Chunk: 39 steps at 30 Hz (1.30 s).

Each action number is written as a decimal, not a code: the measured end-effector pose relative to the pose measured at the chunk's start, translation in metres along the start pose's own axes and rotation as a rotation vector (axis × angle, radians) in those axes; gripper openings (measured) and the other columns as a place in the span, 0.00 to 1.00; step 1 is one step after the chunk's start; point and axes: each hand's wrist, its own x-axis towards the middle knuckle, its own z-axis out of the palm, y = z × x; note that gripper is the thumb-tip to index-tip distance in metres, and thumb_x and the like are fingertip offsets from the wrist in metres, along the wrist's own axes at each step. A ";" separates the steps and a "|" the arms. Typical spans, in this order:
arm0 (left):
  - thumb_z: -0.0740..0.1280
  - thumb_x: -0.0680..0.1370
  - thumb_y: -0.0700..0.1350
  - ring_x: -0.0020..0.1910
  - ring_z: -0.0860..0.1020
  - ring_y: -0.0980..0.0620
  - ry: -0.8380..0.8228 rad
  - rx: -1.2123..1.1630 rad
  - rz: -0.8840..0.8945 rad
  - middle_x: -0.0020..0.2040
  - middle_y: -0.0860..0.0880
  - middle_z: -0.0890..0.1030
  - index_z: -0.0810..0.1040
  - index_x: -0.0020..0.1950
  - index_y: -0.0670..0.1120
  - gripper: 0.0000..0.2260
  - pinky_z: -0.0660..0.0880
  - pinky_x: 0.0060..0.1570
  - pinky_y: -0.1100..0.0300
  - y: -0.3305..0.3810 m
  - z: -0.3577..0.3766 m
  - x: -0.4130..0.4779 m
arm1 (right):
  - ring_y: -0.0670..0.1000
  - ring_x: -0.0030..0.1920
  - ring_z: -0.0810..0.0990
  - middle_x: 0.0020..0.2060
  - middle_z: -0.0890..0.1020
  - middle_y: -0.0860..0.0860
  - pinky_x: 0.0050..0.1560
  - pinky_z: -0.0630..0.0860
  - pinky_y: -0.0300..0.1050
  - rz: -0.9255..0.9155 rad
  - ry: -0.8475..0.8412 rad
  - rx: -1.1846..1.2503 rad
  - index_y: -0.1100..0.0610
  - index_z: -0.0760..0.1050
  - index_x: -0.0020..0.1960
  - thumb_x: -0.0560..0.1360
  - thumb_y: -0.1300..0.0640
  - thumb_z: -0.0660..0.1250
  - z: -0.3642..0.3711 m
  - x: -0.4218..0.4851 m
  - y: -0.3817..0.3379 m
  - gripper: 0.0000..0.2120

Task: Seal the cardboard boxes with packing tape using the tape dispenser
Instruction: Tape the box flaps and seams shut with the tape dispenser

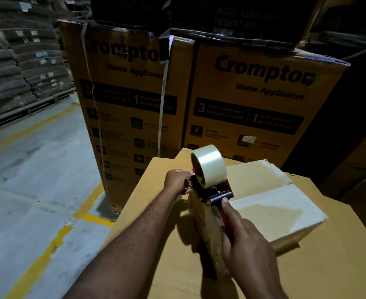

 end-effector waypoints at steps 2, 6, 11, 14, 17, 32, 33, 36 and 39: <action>0.68 0.81 0.41 0.43 0.82 0.46 -0.019 0.046 -0.005 0.42 0.43 0.82 0.76 0.43 0.43 0.07 0.81 0.42 0.52 -0.005 0.001 0.005 | 0.47 0.54 0.78 0.57 0.77 0.44 0.48 0.74 0.42 0.008 -0.014 -0.021 0.33 0.43 0.78 0.81 0.43 0.58 0.002 0.003 0.000 0.33; 0.67 0.81 0.53 0.49 0.82 0.44 0.013 0.343 0.063 0.51 0.45 0.81 0.76 0.59 0.45 0.13 0.80 0.45 0.50 -0.004 0.001 0.013 | 0.47 0.46 0.76 0.51 0.80 0.45 0.41 0.69 0.41 0.040 -0.027 -0.007 0.34 0.47 0.78 0.82 0.46 0.59 -0.002 0.013 -0.001 0.31; 0.73 0.76 0.57 0.65 0.75 0.43 0.175 0.721 0.182 0.72 0.46 0.70 0.61 0.80 0.51 0.36 0.80 0.57 0.44 -0.001 -0.024 0.025 | 0.47 0.45 0.75 0.53 0.81 0.46 0.44 0.72 0.41 0.087 -0.016 0.033 0.34 0.48 0.78 0.82 0.46 0.61 -0.008 0.016 0.001 0.31; 0.69 0.81 0.51 0.55 0.78 0.54 0.285 0.551 0.479 0.61 0.51 0.81 0.81 0.64 0.49 0.13 0.77 0.51 0.59 -0.002 -0.023 0.017 | 0.49 0.49 0.79 0.51 0.81 0.46 0.47 0.75 0.43 0.070 -0.003 0.046 0.34 0.49 0.78 0.82 0.45 0.60 -0.001 0.010 0.001 0.30; 0.70 0.80 0.44 0.51 0.77 0.62 0.039 0.480 0.656 0.52 0.54 0.82 0.86 0.55 0.48 0.06 0.73 0.47 0.68 -0.002 -0.014 0.008 | 0.48 0.52 0.78 0.55 0.82 0.46 0.48 0.73 0.40 0.080 0.018 0.085 0.34 0.49 0.78 0.82 0.45 0.60 0.003 0.012 0.002 0.30; 0.62 0.84 0.43 0.32 0.73 0.55 -0.340 0.465 0.203 0.36 0.52 0.78 0.78 0.42 0.46 0.12 0.67 0.30 0.62 -0.003 -0.003 0.030 | 0.48 0.42 0.73 0.46 0.72 0.47 0.39 0.71 0.43 0.051 -0.060 -0.021 0.33 0.34 0.76 0.83 0.49 0.57 -0.002 0.012 -0.008 0.36; 0.62 0.84 0.42 0.34 0.77 0.55 -0.373 0.414 0.189 0.39 0.51 0.80 0.79 0.45 0.45 0.11 0.71 0.32 0.64 -0.010 -0.002 0.030 | 0.49 0.41 0.73 0.45 0.70 0.48 0.38 0.70 0.43 0.052 -0.072 -0.047 0.32 0.32 0.75 0.83 0.49 0.56 -0.002 0.011 -0.012 0.36; 0.60 0.85 0.38 0.43 0.78 0.49 -0.387 0.072 0.038 0.42 0.47 0.81 0.77 0.46 0.42 0.10 0.78 0.39 0.63 -0.020 0.006 0.029 | 0.50 0.39 0.71 0.42 0.67 0.47 0.38 0.71 0.45 0.050 -0.091 -0.086 0.33 0.32 0.76 0.84 0.48 0.54 -0.001 0.007 -0.022 0.34; 0.61 0.84 0.51 0.51 0.79 0.45 -0.377 0.259 0.115 0.48 0.45 0.82 0.78 0.50 0.45 0.11 0.78 0.54 0.53 -0.018 0.014 0.039 | 0.48 0.38 0.71 0.42 0.70 0.47 0.35 0.69 0.43 0.081 -0.072 -0.061 0.34 0.35 0.77 0.83 0.49 0.54 -0.001 0.008 -0.022 0.33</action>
